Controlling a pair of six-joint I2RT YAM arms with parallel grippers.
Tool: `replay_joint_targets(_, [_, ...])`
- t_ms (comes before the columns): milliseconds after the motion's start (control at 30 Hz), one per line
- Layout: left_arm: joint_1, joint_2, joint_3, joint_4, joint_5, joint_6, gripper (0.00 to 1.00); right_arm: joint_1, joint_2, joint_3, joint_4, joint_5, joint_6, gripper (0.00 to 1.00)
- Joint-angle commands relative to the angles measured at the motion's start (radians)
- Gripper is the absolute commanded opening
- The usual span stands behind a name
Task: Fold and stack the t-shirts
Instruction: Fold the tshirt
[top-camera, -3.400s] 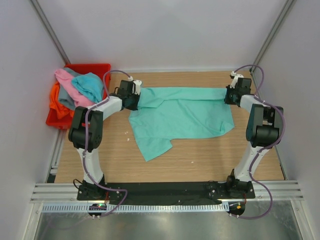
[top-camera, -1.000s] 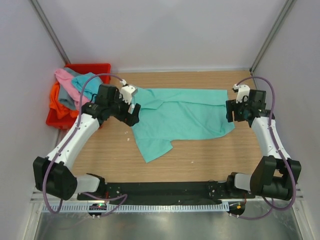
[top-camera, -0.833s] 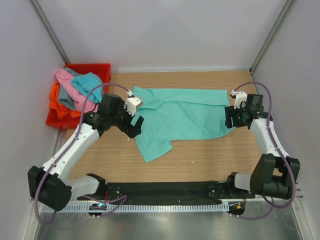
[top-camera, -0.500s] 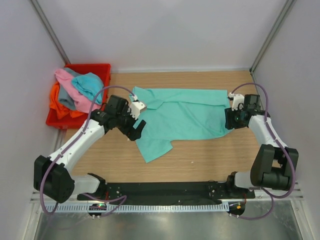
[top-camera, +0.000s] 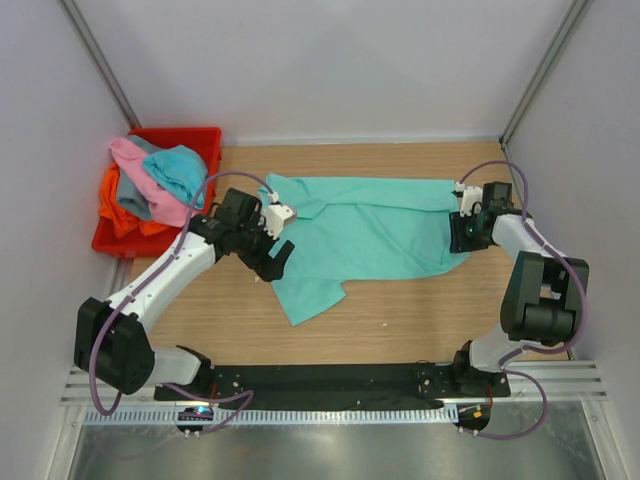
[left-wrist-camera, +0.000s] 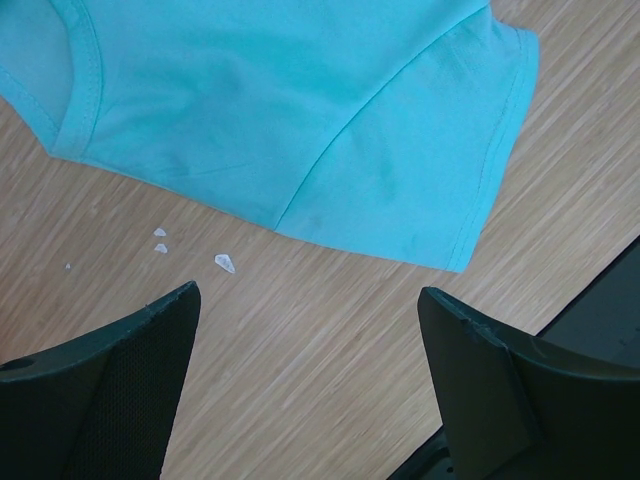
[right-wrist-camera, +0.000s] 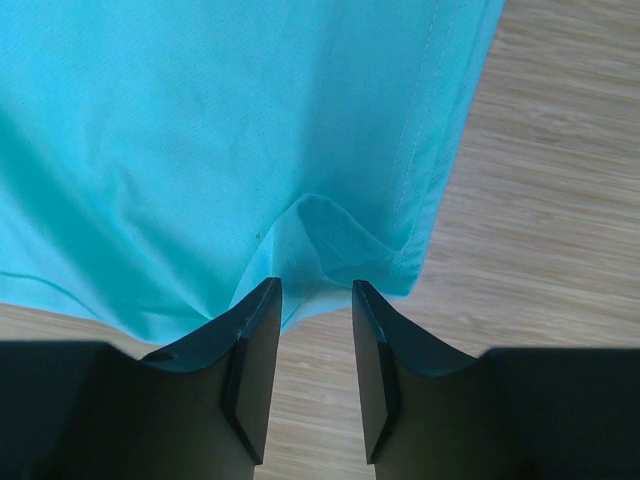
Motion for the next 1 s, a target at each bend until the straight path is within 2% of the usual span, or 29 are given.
replay_joint_targets(0, [-0.004,-0.029,0.010,0.001,0.019,0.007,0.90,-0.005,0.018,0.048,0.038,-0.001,0.019,0.40])
replay_joint_targets(200, [-0.002,-0.021,0.015,-0.006,0.020,0.003,0.89,-0.005,0.024,0.053,0.027,-0.006,0.016,0.27])
replay_joint_targets(233, [-0.004,-0.023,0.017,-0.008,0.020,0.003,0.89,-0.005,0.022,0.049,0.024,-0.012,0.011,0.24])
replay_joint_targets(267, [-0.004,-0.023,0.015,-0.010,0.019,0.004,0.89,-0.005,0.019,0.049,0.021,-0.012,0.010,0.16])
replay_joint_targets(400, [-0.004,-0.026,0.017,-0.022,0.011,0.003,0.87,-0.005,0.005,0.048,0.009,-0.022,0.008,0.01])
replay_joint_targets(467, [-0.004,-0.031,0.021,-0.028,0.006,0.006,0.86,-0.005,-0.016,0.046,0.004,-0.026,0.008,0.02])
replay_joint_targets(533, [-0.007,-0.046,0.018,-0.029,0.006,0.013,0.78,-0.005,-0.037,0.046,0.004,-0.026,0.013,0.02])
replay_joint_targets(600, [-0.019,-0.070,-0.006,-0.019,-0.004,0.027,0.76,-0.005,-0.074,0.048,0.004,-0.026,0.019,0.01])
replay_joint_targets(700, [-0.088,-0.054,-0.037,-0.052,-0.039,0.078,0.78,-0.005,-0.107,0.051,-0.002,-0.030,0.022,0.01])
replay_joint_targets(833, [-0.273,0.040,-0.058,-0.135,-0.138,0.142,0.76,-0.006,-0.099,0.048,0.003,-0.039,0.033,0.01])
replay_joint_targets(967, [-0.361,0.071,-0.132,-0.112,-0.228,0.174,0.79,-0.005,-0.081,0.049,0.009,-0.045,0.039,0.01])
